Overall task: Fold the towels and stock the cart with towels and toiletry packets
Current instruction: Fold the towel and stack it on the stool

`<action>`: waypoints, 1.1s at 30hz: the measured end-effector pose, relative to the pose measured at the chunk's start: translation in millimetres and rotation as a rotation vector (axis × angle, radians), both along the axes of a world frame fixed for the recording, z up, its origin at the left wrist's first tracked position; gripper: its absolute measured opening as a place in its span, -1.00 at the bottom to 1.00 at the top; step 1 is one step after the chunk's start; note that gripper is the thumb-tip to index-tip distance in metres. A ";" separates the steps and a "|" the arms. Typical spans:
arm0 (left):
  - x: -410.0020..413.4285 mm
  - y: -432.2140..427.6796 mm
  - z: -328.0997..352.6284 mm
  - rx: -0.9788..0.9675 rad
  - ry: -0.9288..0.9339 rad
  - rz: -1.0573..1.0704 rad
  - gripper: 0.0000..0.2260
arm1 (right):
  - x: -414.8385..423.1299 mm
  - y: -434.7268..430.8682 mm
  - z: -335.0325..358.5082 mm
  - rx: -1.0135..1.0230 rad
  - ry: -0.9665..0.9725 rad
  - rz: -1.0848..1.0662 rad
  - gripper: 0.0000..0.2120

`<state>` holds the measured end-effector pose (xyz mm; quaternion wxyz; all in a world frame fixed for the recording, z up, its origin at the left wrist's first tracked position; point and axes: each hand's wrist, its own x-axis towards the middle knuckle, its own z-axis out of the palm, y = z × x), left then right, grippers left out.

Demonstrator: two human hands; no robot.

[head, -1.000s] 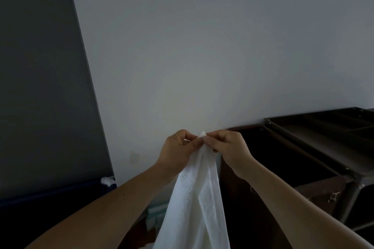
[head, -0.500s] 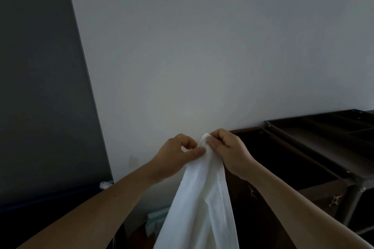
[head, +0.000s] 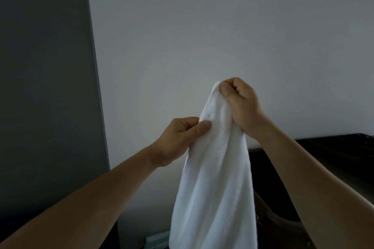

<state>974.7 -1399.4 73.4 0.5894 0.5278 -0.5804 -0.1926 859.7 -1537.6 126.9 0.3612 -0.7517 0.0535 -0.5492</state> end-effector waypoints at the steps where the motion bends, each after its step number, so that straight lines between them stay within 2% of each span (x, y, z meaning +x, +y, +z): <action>1: 1.1 2.7 -0.3 0.014 -0.012 0.006 -0.69 | 1.5 -3.5 4.6 -0.019 0.000 -0.035 -0.83; 4: 3.7 12.5 -9.3 0.072 0.037 -0.009 -0.52 | 0.7 -11.6 8.2 -0.102 0.268 -0.119 -0.76; 5: 3.2 15.2 -10.4 0.078 0.068 -0.026 -0.45 | -1.5 -12.5 12.9 -0.104 0.295 -0.117 -0.76; 9: -1.1 19.9 7.6 0.075 0.191 -0.155 -0.47 | -9.2 -0.4 51.3 -0.055 0.019 -0.019 -0.79; 11: -3.6 21.4 21.6 0.130 0.178 -0.289 -0.56 | -8.5 5.2 59.1 -0.113 0.106 0.009 -0.76; 13: -6.4 23.3 32.7 0.165 0.152 -0.355 -0.75 | -8.3 5.8 58.8 -0.177 0.266 0.008 -0.74; 15: -9.6 22.7 41.9 0.125 0.206 -0.353 -0.79 | -11.0 6.1 64.5 -0.196 0.233 0.010 -0.74; 17: -12.6 21.0 51.0 0.072 0.246 -0.292 -0.71 | -15.0 5.0 75.9 -0.186 0.108 -0.002 -0.78; 20: -15.0 19.1 59.7 0.147 0.072 -0.173 -0.69 | -21.1 -6.1 90.5 -0.165 0.040 -0.085 -0.77; 23: -11.6 25.1 50.6 0.308 -0.062 -0.120 -0.69 | -25.3 -28.1 89.4 -0.182 0.108 -0.208 -0.74; 27: -2.2 38.1 27.4 0.514 -0.267 -0.069 -0.48 | -30.4 -52.3 83.3 -0.198 0.166 -0.349 -0.71; 30: 3.0 40.4 19.3 0.634 -0.463 -0.011 -0.45 | -31.0 -50.2 94.5 -0.202 0.063 -0.372 -0.76; 33: 5.2 41.3 1.1 0.850 -0.681 0.056 -0.50 | -27.8 -44.7 103.4 -0.147 -0.063 -0.391 -0.76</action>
